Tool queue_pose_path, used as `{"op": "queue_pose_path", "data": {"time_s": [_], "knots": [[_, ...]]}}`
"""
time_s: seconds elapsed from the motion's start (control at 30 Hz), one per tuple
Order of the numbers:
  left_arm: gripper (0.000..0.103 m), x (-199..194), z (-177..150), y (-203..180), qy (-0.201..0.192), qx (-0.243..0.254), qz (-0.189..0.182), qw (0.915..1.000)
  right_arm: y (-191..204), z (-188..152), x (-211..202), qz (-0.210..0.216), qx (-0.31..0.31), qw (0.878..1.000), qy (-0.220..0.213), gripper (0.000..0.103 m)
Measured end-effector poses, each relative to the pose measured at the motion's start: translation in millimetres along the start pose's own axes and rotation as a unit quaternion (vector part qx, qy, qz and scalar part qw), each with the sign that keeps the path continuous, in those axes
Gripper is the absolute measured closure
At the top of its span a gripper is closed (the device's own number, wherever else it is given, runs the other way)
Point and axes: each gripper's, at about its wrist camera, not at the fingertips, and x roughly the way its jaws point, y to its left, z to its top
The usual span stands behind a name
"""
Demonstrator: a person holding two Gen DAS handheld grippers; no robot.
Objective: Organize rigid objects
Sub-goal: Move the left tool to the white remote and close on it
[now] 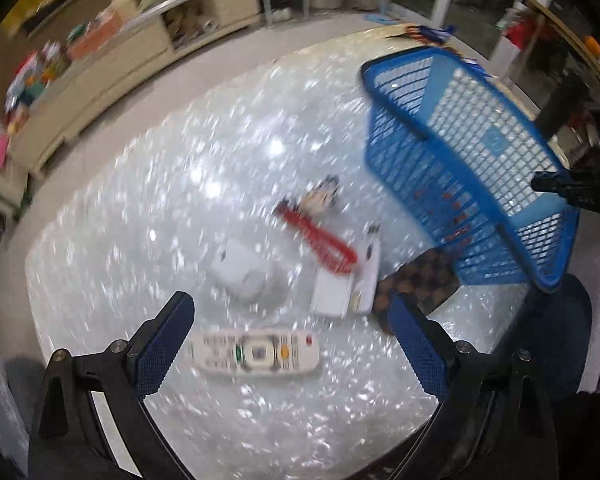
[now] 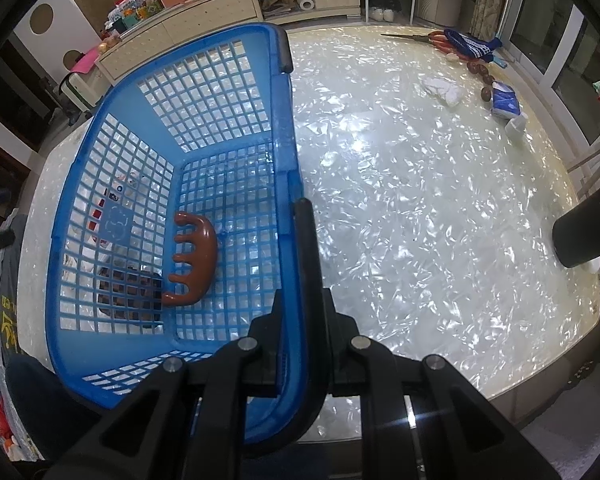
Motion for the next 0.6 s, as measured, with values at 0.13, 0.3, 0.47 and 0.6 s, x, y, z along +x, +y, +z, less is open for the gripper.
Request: {"op": "queue_pose_path", "data": {"time_s": [0.13,0.3,0.47,0.6], "knots": [[0.005,20.5,-18.0,15.1,0.02,-0.076,-0.005,0.9969,-1.6,0.0,0.9,0.004,0.0,1.0,0.0,0.09],[0.005,46.9,-37.1,43.5,0.037,-0.207,-0.014,0.9776,-1.3,0.0,2.4,0.008,-0.001,1.0,0.001,0.09],[0.005,69.0,-53.1,59.3,0.051,-0.282,-0.009,0.9581,-1.1,1.0,2.8,0.01,-0.001,1.0,0.0,0.09],[0.005,81.7,-63.9,65.7,0.053,-0.326,-0.003,0.9439,-1.0,2.3,3.6,0.011,-0.001,1.0,-0.001,0.09]]}}
